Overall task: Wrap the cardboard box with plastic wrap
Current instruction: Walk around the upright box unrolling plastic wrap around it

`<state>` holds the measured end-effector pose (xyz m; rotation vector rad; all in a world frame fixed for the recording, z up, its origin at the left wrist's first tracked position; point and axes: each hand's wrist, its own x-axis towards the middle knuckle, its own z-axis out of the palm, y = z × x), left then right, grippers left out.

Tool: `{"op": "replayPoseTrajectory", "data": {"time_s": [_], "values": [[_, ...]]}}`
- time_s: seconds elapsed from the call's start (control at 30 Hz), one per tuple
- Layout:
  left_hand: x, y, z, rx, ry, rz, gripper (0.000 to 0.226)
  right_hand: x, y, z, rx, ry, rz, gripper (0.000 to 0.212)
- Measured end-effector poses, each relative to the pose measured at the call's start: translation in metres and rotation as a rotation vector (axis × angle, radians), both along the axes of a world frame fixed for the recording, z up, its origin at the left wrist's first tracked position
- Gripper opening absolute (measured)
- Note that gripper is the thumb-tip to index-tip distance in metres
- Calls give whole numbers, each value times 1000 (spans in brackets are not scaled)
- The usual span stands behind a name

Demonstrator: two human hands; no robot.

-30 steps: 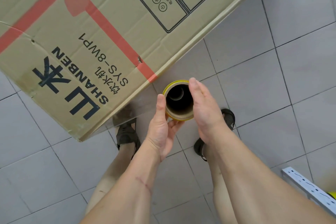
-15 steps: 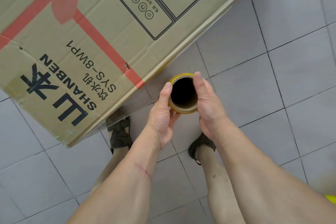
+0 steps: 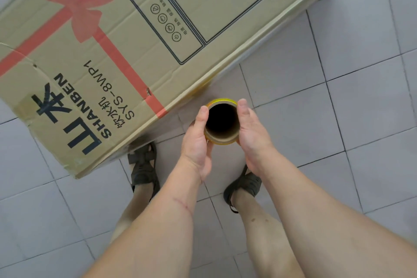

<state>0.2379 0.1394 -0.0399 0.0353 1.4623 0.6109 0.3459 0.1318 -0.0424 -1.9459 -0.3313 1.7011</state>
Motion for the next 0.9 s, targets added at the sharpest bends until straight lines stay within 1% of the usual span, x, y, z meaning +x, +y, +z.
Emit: {"op": "replayPoseTrajectory", "data": {"time_s": [0.03, 0.1, 0.13, 0.17, 0.27, 0.33, 0.4, 0.47, 0.5, 0.53, 0.57, 0.6, 0.63, 0.67, 0.73, 0.8, 0.83, 0.87, 0.9], "values": [[2, 0, 0, -7, 1, 15, 43, 5, 2, 0, -2, 13, 12, 68], [7, -1, 4, -29, -15, 50, 40, 17, 8, 0, 4, 16, 41, 42], [9, -1, 4, -36, -27, 55, 38, 20, 12, 1, -4, 17, 55, 37], [11, 0, 5, -36, -45, 56, 35, 23, 13, 0, -19, 26, 74, 39], [13, 2, 2, -33, -55, 65, 28, 23, 12, 1, -64, 14, 96, 60], [10, 4, -2, -22, -42, 81, 32, 21, 11, 2, -86, 26, 80, 60], [7, 5, -8, 2, -39, 54, 33, 21, 10, 3, -96, 33, 40, 51], [3, 10, -13, 7, -49, 19, 31, 18, 13, 7, -108, 21, 39, 54], [2, 13, -14, -3, -50, 4, 36, 16, 14, 7, -113, 1, 39, 57], [2, 15, -15, -11, -47, -28, 48, 14, 15, 7, -112, -18, 24, 61], [2, 16, -15, -23, -56, -52, 67, 12, 17, 6, -119, -27, -4, 64], [3, 15, -16, -39, -54, -65, 84, 9, 21, 5, -128, -27, -37, 65], [5, 14, -14, -55, -49, -62, 93, 8, 27, 6, -145, -35, -61, 62], [8, 14, -12, -66, -44, -58, 92, 8, 34, 9, -150, -44, -71, 57], [15, 14, -10, -91, -89, -55, 81, 13, 46, 12, -143, -56, -53, 48], [22, 17, -6, -134, -148, -53, 82, 24, 56, 13, -120, -103, -3, 40], [26, 19, -4, -150, -159, -61, 80, 30, 60, 13, -101, -139, 49, 41], [29, 19, -3, -154, -142, -85, 76, 35, 63, 12, -85, -157, 84, 44], [34, 19, -3, -142, -110, -107, 68, 43, 62, 9, -73, -153, 87, 43]]}}
